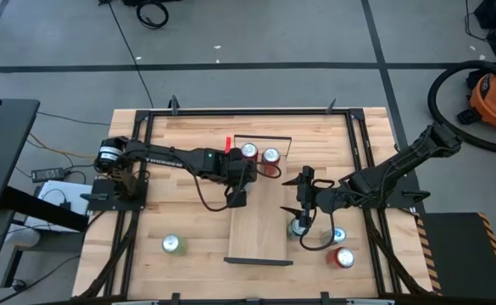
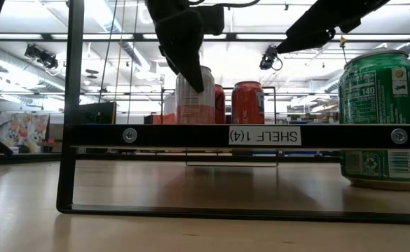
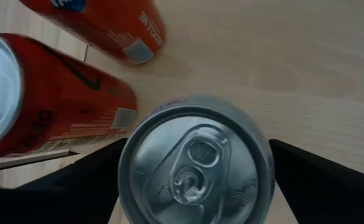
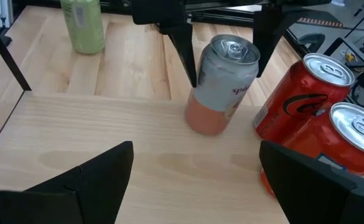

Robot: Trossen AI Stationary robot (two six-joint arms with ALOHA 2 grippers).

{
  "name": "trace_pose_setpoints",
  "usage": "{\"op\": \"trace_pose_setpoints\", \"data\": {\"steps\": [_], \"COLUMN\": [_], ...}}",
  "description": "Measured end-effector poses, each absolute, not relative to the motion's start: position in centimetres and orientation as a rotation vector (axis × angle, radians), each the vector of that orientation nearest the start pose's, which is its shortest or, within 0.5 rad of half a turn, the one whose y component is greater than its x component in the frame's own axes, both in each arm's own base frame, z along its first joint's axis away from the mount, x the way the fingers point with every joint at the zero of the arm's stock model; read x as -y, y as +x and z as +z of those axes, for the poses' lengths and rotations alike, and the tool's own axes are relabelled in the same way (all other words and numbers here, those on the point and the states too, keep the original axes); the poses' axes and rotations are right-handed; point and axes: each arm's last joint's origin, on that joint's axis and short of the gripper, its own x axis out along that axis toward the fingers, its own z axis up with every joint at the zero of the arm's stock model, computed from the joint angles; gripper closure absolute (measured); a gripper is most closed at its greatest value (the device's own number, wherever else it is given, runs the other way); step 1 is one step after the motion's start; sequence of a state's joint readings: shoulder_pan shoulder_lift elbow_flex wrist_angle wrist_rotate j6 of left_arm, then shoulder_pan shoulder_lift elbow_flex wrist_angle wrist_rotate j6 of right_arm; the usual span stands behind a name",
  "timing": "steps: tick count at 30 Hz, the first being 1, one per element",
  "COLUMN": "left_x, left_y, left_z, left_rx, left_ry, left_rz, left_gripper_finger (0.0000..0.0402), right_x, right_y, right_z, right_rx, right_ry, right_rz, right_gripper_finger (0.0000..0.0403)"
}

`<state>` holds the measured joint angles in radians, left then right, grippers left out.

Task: Place canned beverage on shelf
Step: Put the yellow/white soda can on the shelf

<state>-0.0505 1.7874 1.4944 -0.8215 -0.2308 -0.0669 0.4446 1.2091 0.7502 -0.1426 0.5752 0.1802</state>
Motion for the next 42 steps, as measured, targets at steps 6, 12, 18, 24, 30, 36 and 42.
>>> {"op": "trace_pose_setpoints", "data": {"steps": [6,12,18,24,30,36,42], "left_x": [1.1,2.0,2.9,3.4,4.3,5.8,5.5], "left_y": [37.3,37.4,37.7,37.3,35.9,34.3,34.3], "left_z": [26.3,27.2,29.6,32.7,32.5,31.5,30.8], "left_rx": [-1.070,-1.041,-0.990,-0.954,-1.066,-1.216,-1.218], "left_ry": [0.119,0.191,0.230,0.166,0.082,0.150,0.185], "left_rz": [0.224,0.235,0.245,0.316,0.372,0.338,0.390], "left_gripper_finger": [0.0012,0.0012,0.0012,0.0012,0.0012,0.0012,0.0012], "right_x": [-9.3,-9.2,-9.2,-9.2,-9.2,-9.3,-9.4], "right_y": [23.1,23.1,23.1,23.1,23.0,23.0,23.1], "right_z": [24.4,24.4,24.3,24.3,24.2,24.3,24.4], "right_rx": [-0.509,-0.510,-0.515,-0.518,-0.524,-0.514,-0.509], "right_ry": [-0.124,-0.127,-0.132,-0.127,-0.130,-0.124,-0.126], "right_rz": [-0.179,-0.179,-0.180,-0.182,-0.181,-0.177,-0.173], "right_gripper_finger": [0.0043,0.0043,0.0043,0.0043,0.0043,0.0043,0.0043]}}
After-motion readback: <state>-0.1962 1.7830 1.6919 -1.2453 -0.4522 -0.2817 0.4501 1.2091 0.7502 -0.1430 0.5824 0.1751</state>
